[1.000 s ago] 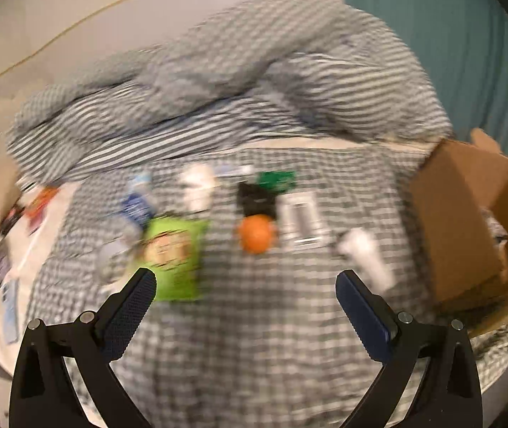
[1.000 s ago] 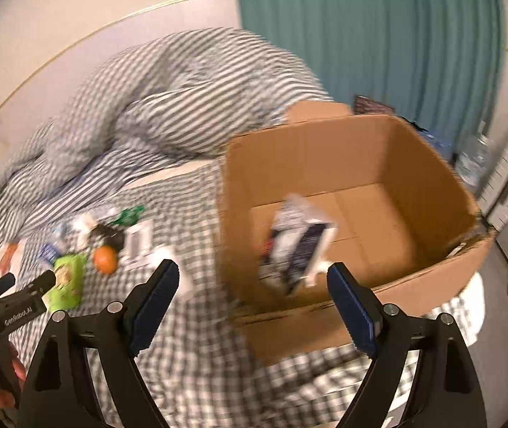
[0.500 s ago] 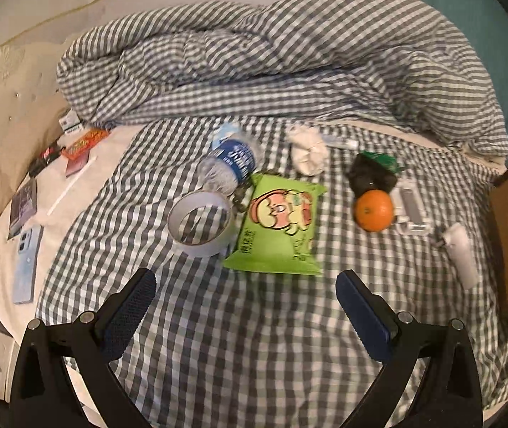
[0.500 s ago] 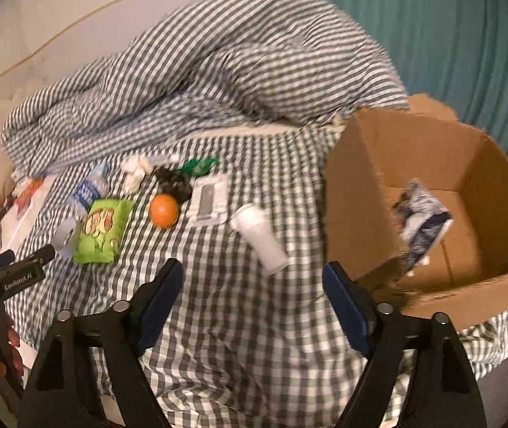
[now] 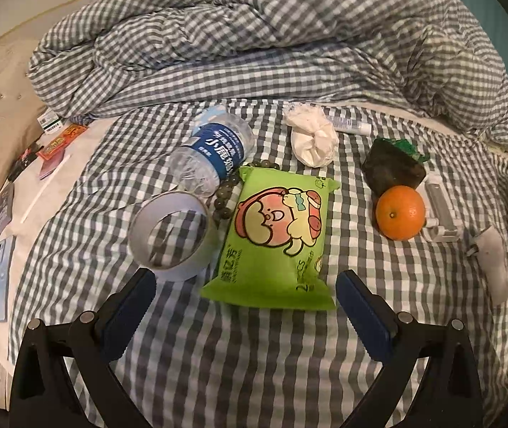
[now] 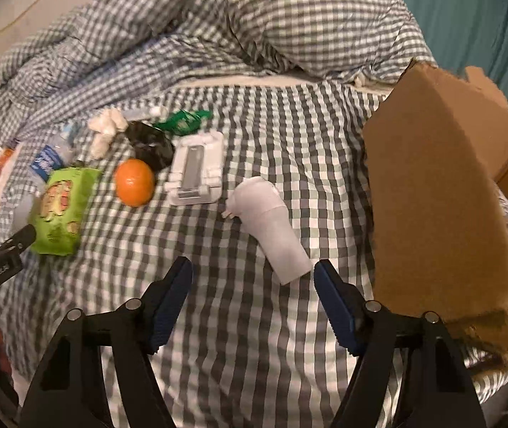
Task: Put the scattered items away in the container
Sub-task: 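Return both grippers to the items on the bed, then grasp the green snack bag with the left gripper while the right grasps the white cup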
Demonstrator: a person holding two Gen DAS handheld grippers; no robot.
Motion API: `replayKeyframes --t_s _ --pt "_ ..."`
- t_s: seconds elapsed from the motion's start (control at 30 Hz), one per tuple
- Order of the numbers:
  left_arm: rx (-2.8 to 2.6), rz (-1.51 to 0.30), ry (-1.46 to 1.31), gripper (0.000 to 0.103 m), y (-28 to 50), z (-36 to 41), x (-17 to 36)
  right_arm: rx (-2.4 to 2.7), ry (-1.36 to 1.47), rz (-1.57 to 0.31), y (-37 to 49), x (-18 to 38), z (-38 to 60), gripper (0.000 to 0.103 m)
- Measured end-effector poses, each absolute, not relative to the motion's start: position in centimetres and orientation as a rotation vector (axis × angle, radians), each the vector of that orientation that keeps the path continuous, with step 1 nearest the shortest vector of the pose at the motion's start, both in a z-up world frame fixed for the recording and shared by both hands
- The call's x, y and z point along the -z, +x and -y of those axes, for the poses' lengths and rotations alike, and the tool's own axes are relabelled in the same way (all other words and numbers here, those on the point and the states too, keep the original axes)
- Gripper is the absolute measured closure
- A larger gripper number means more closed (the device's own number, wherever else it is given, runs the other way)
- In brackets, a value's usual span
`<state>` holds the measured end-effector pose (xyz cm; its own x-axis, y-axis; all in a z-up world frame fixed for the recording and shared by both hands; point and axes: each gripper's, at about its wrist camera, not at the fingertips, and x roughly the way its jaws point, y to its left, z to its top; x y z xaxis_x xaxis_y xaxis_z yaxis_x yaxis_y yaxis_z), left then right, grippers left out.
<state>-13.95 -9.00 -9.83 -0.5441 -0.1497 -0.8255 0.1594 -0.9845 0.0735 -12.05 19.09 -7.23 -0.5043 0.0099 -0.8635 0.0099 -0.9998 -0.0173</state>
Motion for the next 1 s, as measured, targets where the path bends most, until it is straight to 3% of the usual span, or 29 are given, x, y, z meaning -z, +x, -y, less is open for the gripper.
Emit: replayKeyframes --t_s 0.73,0.9,1.0 --pt "2.580 0.079 1.492 0.000 -18.3 7.6 15.0 2.664 1.760 -0.105 -19.1 14.5 -20.5 0.040" --pt "2.559 0.088 1.512 0.000 -18.8 7.4 15.8 2.643 1.726 -0.142 -19.3 14.4 -19.7 0.060" --pt "2.554 0.094 1.515 0.000 -19.1 7.3 16.1 2.653 1.703 -0.158 -18.8 14.0 -19.4 0.061"
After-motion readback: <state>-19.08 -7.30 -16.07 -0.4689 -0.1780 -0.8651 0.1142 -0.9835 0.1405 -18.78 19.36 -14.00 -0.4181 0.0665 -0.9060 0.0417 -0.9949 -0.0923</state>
